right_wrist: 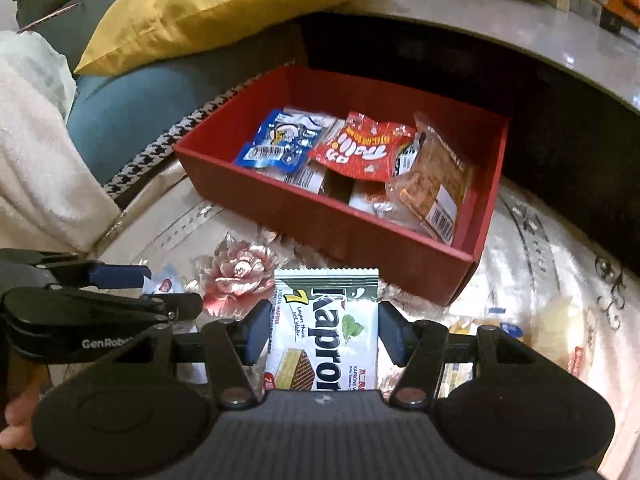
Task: Organize snacks
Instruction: 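Carry the sachet and Kaprons wafer with both grippers over the red tray and lower them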
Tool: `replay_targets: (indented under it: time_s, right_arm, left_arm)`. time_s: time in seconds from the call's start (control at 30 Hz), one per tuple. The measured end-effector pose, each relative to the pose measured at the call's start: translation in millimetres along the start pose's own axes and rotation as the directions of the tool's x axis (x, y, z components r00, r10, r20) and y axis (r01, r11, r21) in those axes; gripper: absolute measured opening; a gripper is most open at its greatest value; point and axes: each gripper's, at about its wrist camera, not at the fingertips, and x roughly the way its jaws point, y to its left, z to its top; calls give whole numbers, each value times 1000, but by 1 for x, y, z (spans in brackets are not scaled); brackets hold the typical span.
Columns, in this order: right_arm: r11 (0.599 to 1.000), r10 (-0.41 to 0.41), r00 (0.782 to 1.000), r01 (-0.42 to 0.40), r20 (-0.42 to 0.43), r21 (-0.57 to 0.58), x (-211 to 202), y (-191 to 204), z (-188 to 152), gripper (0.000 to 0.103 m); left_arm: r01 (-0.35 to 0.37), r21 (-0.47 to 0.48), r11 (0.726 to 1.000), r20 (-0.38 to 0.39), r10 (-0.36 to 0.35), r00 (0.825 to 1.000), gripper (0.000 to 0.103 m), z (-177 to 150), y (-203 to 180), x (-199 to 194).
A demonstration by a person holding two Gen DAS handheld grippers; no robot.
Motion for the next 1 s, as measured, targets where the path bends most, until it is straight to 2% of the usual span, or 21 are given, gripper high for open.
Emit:
replay_targets:
  time_s: [1.0]
  right_arm:
    - [995, -89, 989, 94, 116, -42, -24, -2, 10, 52]
  left_arm:
    - [19, 3, 1000, 101, -20, 995, 66, 25, -10, -24]
